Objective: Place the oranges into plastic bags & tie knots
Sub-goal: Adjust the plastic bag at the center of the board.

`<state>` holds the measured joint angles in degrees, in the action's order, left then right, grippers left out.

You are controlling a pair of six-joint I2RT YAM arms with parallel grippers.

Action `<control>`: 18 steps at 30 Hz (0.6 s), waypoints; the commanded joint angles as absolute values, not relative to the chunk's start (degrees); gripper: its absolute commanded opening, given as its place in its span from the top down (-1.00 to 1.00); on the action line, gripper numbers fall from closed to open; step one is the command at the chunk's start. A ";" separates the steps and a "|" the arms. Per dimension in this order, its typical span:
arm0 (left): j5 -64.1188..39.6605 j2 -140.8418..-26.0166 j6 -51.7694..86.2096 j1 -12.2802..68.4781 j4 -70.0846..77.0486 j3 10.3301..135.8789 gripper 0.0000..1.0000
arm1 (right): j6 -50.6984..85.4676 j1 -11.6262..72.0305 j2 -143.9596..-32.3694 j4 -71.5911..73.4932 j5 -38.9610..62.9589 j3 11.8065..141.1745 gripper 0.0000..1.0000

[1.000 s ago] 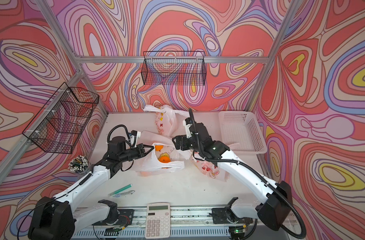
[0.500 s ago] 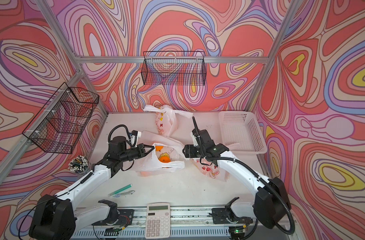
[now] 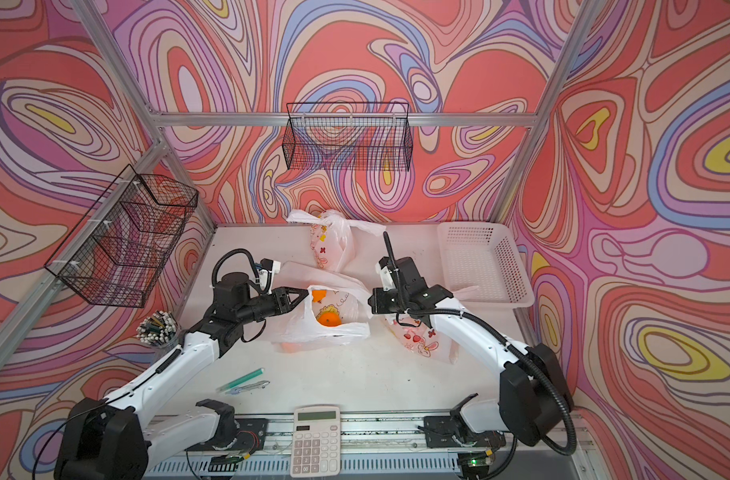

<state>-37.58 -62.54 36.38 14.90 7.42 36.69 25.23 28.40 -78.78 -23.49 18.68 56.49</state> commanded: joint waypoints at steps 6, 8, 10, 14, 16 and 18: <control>-33.28 -51.89 20.34 20.58 3.55 40.87 -0.13 | 31.15 22.82 -76.86 -11.01 26.41 53.19 1.00; -28.87 -50.04 15.34 25.42 1.73 41.04 -0.22 | 32.00 21.79 -77.38 -9.67 26.84 53.04 1.00; -24.82 -48.92 11.25 30.43 -0.55 41.48 -0.28 | 32.58 20.89 -78.12 -8.76 27.20 53.02 1.00; -14.45 -47.73 2.91 42.43 -6.08 41.88 -0.35 | 32.84 20.22 -79.78 -7.91 27.91 53.17 1.00; -9.25 -47.38 -0.71 48.19 -7.56 41.22 -0.38 | 32.86 20.01 -80.39 -7.67 28.06 53.00 1.00; -4.35 -47.58 -3.65 53.73 -7.99 40.21 -0.42 | 32.99 19.95 -80.70 -7.25 28.32 52.80 1.00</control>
<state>-14.44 -48.10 4.95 49.17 -3.81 40.56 32.05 20.25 -79.77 -9.37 27.11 53.39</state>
